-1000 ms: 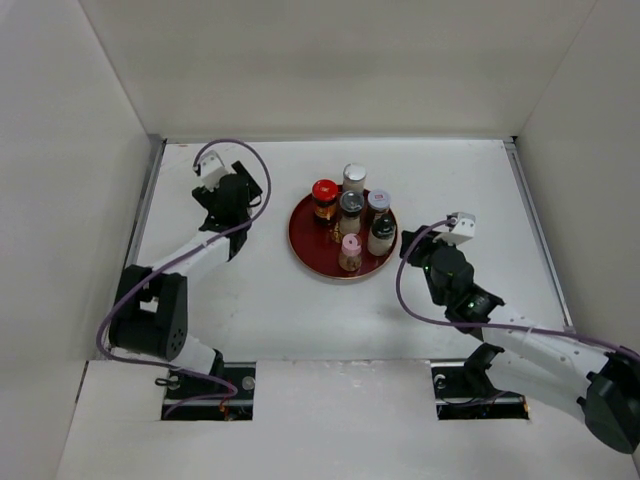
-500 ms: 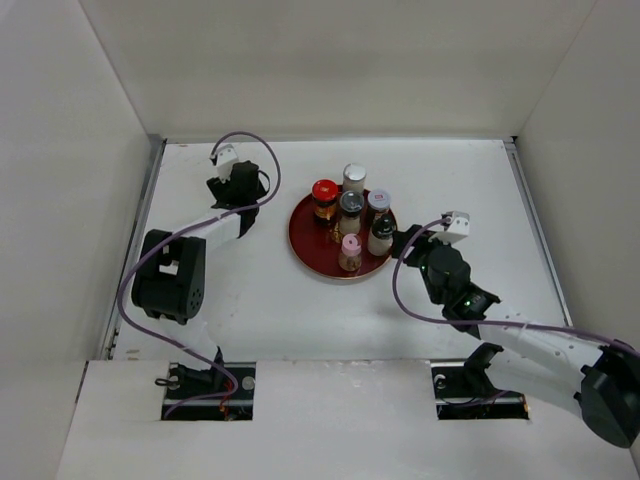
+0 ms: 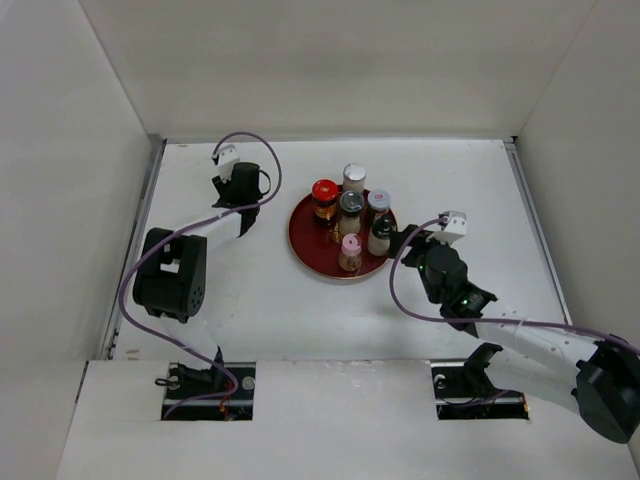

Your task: Organize the condiment bottles

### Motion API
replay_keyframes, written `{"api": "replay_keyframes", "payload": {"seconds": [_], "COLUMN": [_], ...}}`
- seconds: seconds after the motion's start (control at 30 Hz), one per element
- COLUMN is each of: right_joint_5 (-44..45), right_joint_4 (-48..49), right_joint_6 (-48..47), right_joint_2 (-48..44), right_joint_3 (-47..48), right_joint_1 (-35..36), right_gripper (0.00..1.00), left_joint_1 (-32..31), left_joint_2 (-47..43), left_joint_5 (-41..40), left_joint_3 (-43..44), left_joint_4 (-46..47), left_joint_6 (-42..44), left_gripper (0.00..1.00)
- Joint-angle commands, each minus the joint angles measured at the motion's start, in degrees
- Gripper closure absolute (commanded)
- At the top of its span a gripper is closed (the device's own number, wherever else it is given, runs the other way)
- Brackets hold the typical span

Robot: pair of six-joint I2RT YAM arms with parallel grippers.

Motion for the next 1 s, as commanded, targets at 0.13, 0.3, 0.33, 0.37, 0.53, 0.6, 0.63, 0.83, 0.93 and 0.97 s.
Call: {"api": "replay_keyframes", "payload": {"seconds": [0.13,0.3,0.33,0.37,0.53,0.6,0.63,0.83,0.93,0.97], "right_joint_5": [-0.45,-0.36,-0.27,-0.10,1.13,1.83,2.01,4.30,4.56,4.74], "right_joint_4": [4.54,5.42,5.51,5.51,5.94,6.38,6.30,6.12,6.39,6.39], "right_joint_6": [0.44,0.53,0.53,0.53,0.71,0.62,0.53,0.44,0.62,0.71], "right_joint_2": [0.68,0.95,0.95,0.95,-0.46,-0.99,-0.99,-1.78,-2.22,-2.31], "right_joint_3": [0.62,0.36,0.36,0.36,-0.43,-0.79,-0.79,-1.05,-1.49,-1.58], "right_joint_1": [0.53,0.62,0.62,0.62,0.62,0.62,0.62,0.62,0.62,0.45], "right_gripper": [0.19,0.14,0.13,0.12,0.09,0.00,0.00,0.00,0.00,0.00], "left_joint_1": [-4.31,-13.01,-14.76,-16.35,-21.46,-22.51,-22.95,-24.71,-25.15,-25.33], "left_joint_2": [-17.49,-25.07,-25.25,-24.73,-19.46,-17.17,-15.94,-11.02,-8.91,-8.38], "left_joint_5": [-1.12,-1.39,-1.39,-0.87,-0.51,-0.07,0.10,0.28,0.11,-0.07], "left_joint_3": [-6.60,-10.65,-10.74,-10.39,-7.32,-6.79,-6.44,-6.43,-6.08,-5.99], "left_joint_4": [1.82,1.82,2.17,2.34,3.66,4.54,4.80,8.58,8.76,8.85], "left_joint_6": [1.65,0.95,0.34,-0.02,-0.72,-0.81,-0.81,-0.81,-0.72,-0.64], "left_gripper": [0.76,0.75,0.75,0.75,0.74,0.74,0.74,0.74,0.73,0.72]}}
